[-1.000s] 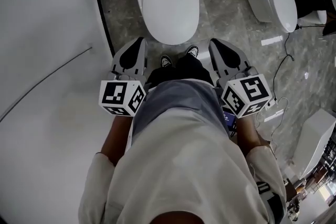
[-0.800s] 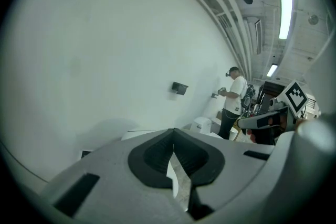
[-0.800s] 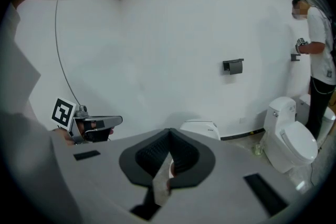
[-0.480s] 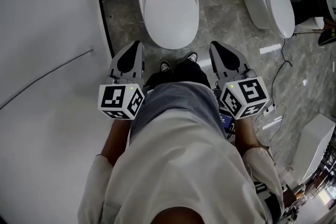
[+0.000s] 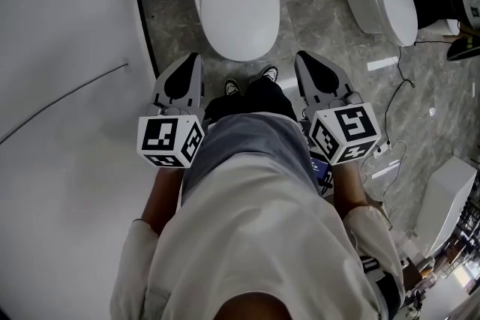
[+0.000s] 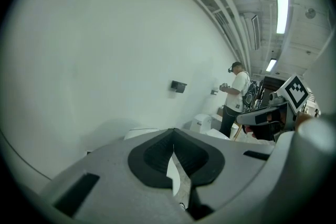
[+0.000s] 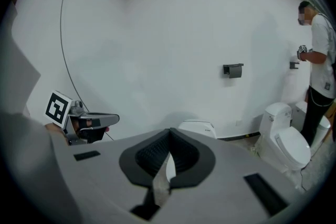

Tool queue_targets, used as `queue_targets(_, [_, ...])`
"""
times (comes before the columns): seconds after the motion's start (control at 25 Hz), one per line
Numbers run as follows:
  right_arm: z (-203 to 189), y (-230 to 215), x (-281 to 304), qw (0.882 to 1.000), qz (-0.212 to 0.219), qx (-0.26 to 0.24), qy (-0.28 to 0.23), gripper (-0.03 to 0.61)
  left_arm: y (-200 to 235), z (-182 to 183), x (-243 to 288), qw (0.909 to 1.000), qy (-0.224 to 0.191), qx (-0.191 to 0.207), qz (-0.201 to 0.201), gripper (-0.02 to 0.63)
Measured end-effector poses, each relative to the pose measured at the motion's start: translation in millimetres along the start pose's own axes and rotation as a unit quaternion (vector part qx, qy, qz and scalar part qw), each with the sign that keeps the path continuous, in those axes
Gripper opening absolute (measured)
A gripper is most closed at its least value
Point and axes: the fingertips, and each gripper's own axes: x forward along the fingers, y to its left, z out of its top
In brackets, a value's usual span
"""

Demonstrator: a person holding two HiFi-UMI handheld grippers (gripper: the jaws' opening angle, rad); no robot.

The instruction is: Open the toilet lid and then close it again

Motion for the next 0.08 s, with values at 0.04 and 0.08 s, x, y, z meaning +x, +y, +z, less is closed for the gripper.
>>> queue_targets(0.04, [-0.6, 0.2, -0.8, 1.000, 0.000, 0.000, 0.000, 0.009, -0.9, 0.1, -0.9, 1.0000, 0.000, 0.001, 0.000, 0.008])
queue_targets(0.08, [-1.3, 0.6, -1.6, 1.000, 0.000, -0.001, 0.000, 0.009, -1.8, 0.1, -1.9, 1.0000, -0.001, 0.003, 0.001, 0.008])
